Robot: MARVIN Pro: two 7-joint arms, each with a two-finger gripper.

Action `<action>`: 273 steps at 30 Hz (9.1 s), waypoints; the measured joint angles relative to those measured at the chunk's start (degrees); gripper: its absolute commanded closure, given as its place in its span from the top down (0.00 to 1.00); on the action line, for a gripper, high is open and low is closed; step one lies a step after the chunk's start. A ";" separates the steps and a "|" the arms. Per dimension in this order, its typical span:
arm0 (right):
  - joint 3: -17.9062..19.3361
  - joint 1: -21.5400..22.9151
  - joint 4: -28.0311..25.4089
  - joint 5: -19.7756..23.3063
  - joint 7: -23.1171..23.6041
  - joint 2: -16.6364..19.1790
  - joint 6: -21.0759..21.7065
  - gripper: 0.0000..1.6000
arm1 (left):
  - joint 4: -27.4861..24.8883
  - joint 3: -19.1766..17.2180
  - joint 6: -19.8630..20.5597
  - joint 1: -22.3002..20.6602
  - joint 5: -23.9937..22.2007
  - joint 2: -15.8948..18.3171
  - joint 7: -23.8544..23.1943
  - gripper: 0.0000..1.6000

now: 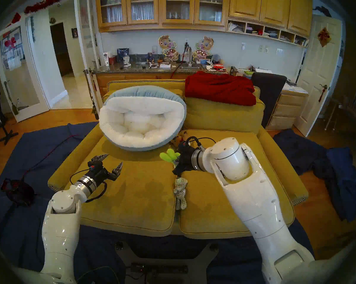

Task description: Put toys into dog bed

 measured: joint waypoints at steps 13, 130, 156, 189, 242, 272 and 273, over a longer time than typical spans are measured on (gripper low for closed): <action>-3.00 -0.41 -0.19 -0.56 1.25 -0.54 0.23 0.00 | -4.48 0.24 2.54 -3.22 -2.74 0.00 -1.42 1.00; -2.43 -5.47 -3.83 3.29 -5.52 -4.35 -14.60 0.00 | -11.54 2.62 52.84 -7.08 -33.32 12.85 -26.68 1.00; -0.53 -5.55 -4.84 4.51 -4.39 -3.59 -14.18 0.00 | -12.15 2.81 52.40 -5.72 -36.31 14.50 -27.80 1.00; -2.77 -4.73 -3.99 1.45 -5.93 -4.79 -13.21 0.00 | -16.64 9.40 55.61 2.31 -47.77 15.07 -23.85 1.00; -0.01 -6.61 -7.91 4.10 -1.16 -4.68 -12.04 0.00 | -14.98 9.73 48.84 1.34 -44.45 14.14 -22.30 1.00; 0.76 -7.57 -9.52 4.29 -0.79 -4.64 -11.95 0.00 | -13.90 11.30 47.92 0.73 -43.44 12.98 -22.04 0.28; 0.80 -7.62 -9.61 4.29 -0.75 -4.63 -11.95 0.00 | -13.90 11.28 47.87 0.74 -43.44 12.95 -22.07 0.24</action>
